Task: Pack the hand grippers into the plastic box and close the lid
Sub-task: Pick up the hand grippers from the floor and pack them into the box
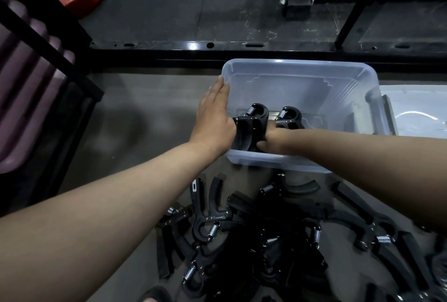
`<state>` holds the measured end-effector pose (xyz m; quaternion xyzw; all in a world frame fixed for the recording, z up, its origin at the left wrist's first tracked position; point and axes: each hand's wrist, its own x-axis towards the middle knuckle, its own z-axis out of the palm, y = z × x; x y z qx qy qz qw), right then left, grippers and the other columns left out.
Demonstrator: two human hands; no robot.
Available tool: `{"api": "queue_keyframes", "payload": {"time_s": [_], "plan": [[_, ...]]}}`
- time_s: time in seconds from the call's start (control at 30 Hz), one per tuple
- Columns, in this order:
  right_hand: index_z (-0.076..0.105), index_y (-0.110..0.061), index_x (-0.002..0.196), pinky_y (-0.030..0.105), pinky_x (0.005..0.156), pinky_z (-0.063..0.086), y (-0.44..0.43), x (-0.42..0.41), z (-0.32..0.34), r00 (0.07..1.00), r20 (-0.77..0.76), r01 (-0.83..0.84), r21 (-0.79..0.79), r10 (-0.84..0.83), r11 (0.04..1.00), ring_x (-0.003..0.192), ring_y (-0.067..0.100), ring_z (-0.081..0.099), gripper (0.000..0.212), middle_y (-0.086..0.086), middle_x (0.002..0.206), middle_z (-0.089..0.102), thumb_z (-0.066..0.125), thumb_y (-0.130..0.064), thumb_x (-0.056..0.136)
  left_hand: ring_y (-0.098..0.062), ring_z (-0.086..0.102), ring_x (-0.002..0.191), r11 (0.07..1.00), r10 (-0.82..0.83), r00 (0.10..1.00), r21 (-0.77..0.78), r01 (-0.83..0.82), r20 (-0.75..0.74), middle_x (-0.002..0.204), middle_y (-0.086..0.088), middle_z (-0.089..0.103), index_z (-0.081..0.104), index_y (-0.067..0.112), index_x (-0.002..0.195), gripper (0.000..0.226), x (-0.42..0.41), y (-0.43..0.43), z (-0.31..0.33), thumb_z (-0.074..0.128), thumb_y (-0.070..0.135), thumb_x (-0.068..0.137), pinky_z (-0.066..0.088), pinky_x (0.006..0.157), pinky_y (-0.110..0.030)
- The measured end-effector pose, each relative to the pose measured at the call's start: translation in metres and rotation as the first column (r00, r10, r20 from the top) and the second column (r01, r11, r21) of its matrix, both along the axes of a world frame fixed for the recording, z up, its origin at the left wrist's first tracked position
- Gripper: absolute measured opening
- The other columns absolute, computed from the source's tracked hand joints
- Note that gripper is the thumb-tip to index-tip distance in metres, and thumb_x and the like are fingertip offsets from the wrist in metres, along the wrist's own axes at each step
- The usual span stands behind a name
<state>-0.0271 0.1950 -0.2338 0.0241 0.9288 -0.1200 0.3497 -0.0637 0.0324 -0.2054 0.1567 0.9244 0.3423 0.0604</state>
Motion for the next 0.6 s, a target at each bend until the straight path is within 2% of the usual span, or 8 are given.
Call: {"api": "queue_keyframes", "payload": {"time_s": [0.07, 0.13, 0.2, 0.27, 0.33, 0.4, 0.5, 0.6], "plan": [[0.036, 0.005, 0.132, 0.041, 0.094, 0.043, 0.000, 0.000, 0.001, 0.992, -0.114, 0.050, -0.013, -0.051, 0.999, 0.115, 0.036, 0.056, 0.057, 0.025, 0.123, 0.057, 0.045, -0.041, 0.099, -0.015, 0.010, 0.149, 1.000, 0.004, 1.000, 0.009, -0.004, 0.004, 0.163, 0.004, 0.013, 0.026, 0.015, 0.153, 0.073, -0.001, 0.000, -0.001, 0.034, -0.004, 0.083, 0.004, 0.120, -0.025], [0.041, -0.002, 0.123, 0.043, 0.083, 0.049, -0.004, -0.002, 0.004, 0.961, -0.268, 0.063, -0.054, -0.075, 0.997, 0.097, 0.039, 0.063, 0.046, 0.025, 0.106, 0.062, 0.042, -0.040, 0.098, -0.014, 0.013, 0.148, 1.000, 0.015, 0.999, -0.019, -0.015, -0.033, 0.162, 0.003, 0.016, 0.028, 0.015, 0.152, 0.073, -0.001, -0.001, -0.001, 0.038, -0.002, 0.082, 0.001, 0.121, -0.029], [0.040, -0.011, 0.133, 0.044, 0.096, 0.045, -0.012, -0.005, 0.018, 0.938, -0.323, 0.060, -0.201, -0.124, 0.978, 0.113, 0.037, 0.056, 0.045, 0.021, 0.126, 0.054, 0.038, -0.039, 0.098, -0.011, 0.015, 0.148, 0.999, 0.022, 0.998, -0.024, -0.024, -0.066, 0.161, 0.003, 0.020, 0.032, 0.015, 0.150, 0.072, -0.002, -0.001, -0.002, 0.041, 0.001, 0.080, -0.002, 0.122, -0.035], [0.025, -0.018, 0.150, 0.037, 0.114, 0.028, -0.023, -0.005, 0.034, 0.934, -0.327, 0.019, -0.356, -0.143, 0.934, 0.137, 0.028, 0.037, 0.055, 0.014, 0.149, 0.034, 0.037, -0.034, 0.099, -0.013, 0.019, 0.147, 0.998, 0.033, 0.999, 0.060, -0.031, -0.038, 0.160, 0.000, 0.025, 0.034, 0.014, 0.149, 0.071, -0.003, -0.003, -0.003, 0.039, 0.006, 0.079, 0.003, 0.122, -0.036], [0.015, -0.016, 0.155, 0.024, 0.116, 0.015, -0.037, -0.002, 0.045, 0.925, -0.362, -0.070, -0.461, -0.116, 0.885, 0.145, 0.019, 0.022, 0.060, 0.010, 0.156, 0.023, 0.036, -0.023, 0.099, -0.019, 0.027, 0.145, 0.981, 0.087, 0.996, 0.175, -0.087, 0.007, 0.156, -0.006, 0.034, 0.039, 0.011, 0.147, 0.070, -0.004, -0.006, -0.006, 0.035, 0.013, 0.077, 0.013, 0.121, -0.037], [0.011, -0.013, 0.156, 0.023, 0.119, 0.007, -0.049, 0.005, 0.045, 0.906, -0.412, -0.133, -0.502, -0.101, 0.855, 0.148, 0.017, 0.011, 0.061, 0.011, 0.160, 0.013, 0.035, -0.021, 0.100, -0.020, 0.030, 0.143, 0.961, 0.150, 0.986, 0.224, -0.161, 0.068, 0.154, -0.007, 0.038, 0.041, 0.011, 0.146, 0.067, -0.005, -0.011, -0.009, 0.033, 0.020, 0.080, 0.017, 0.120, -0.037], [0.006, -0.012, 0.156, 0.032, 0.122, 0.005, -0.059, 0.011, 0.035, 0.879, -0.473, -0.153, -0.399, -0.060, 0.904, 0.150, 0.024, 0.001, 0.062, 0.017, 0.162, -0.001, 0.032, -0.030, 0.102, -0.016, 0.028, 0.145, 0.973, 0.093, 0.994, 0.207, -0.103, 0.060, 0.155, -0.005, 0.036, 0.042, 0.013, 0.146, 0.055, 0.002, -0.023, -0.016, 0.031, 0.029, 0.095, 0.017, 0.121, -0.035], [0.014, 0.001, 0.153, 0.044, 0.121, 0.012, -0.073, 0.011, 0.029, 0.773, -0.614, -0.295, -0.121, 0.162, 0.948, 0.149, 0.035, 0.004, 0.067, 0.027, 0.159, 0.002, 0.015, -0.038, 0.098, -0.019, 0.041, 0.138, 0.975, 0.094, 0.990, 0.192, -0.113, 0.107, 0.147, -0.004, 0.048, 0.046, 0.019, 0.144, 0.054, 0.006, -0.045, -0.031, 0.028, 0.042, 0.099, 0.028, 0.117, -0.043]]}}
